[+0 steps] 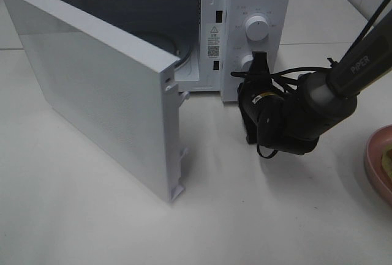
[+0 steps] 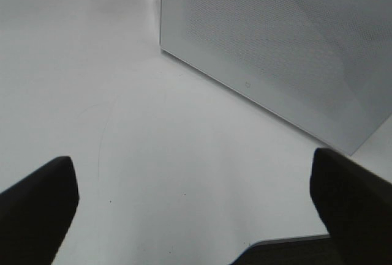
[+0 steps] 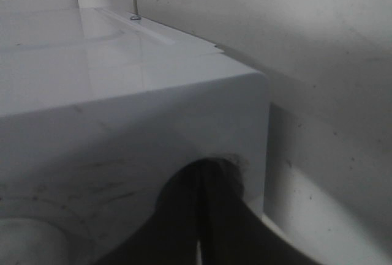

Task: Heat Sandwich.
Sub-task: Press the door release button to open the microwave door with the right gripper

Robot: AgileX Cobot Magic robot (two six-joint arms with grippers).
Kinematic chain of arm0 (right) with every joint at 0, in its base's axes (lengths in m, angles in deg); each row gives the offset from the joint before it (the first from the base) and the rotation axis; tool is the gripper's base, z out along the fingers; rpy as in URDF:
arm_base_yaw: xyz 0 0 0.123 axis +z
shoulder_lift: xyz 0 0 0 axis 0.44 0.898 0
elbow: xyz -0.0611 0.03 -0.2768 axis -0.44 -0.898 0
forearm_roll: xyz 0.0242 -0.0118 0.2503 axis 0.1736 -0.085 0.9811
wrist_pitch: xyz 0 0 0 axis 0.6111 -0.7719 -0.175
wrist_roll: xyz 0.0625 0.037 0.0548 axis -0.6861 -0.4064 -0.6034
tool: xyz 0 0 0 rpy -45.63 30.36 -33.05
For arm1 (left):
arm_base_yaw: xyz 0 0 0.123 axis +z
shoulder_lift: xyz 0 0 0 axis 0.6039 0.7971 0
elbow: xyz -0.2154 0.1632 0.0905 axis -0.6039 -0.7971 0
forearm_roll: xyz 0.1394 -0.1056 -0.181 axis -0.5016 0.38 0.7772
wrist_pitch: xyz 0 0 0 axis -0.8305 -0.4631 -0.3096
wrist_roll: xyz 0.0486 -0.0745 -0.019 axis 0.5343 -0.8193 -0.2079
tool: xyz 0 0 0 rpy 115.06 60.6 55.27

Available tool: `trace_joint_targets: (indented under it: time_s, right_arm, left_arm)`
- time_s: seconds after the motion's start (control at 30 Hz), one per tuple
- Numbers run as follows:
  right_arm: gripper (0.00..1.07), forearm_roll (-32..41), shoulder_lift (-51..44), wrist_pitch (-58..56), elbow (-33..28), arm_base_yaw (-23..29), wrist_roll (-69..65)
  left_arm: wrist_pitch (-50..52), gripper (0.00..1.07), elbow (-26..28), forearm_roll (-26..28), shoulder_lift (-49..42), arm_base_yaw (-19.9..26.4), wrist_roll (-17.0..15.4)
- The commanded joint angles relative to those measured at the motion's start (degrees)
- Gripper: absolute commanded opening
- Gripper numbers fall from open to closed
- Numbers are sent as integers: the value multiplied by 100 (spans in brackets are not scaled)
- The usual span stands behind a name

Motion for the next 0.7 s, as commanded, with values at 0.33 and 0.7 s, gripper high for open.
trace_joint_targets:
  time_s: [0.33, 0.7]
  right_arm:
    - [0, -487, -384, 201, -103, -189, 17]
    - [0, -699, -991, -900, -670, -189, -109]
  left_arm:
    - [23, 97, -11, 46, -92, -40, 0]
    - [23, 97, -11, 46, -92, -40, 0]
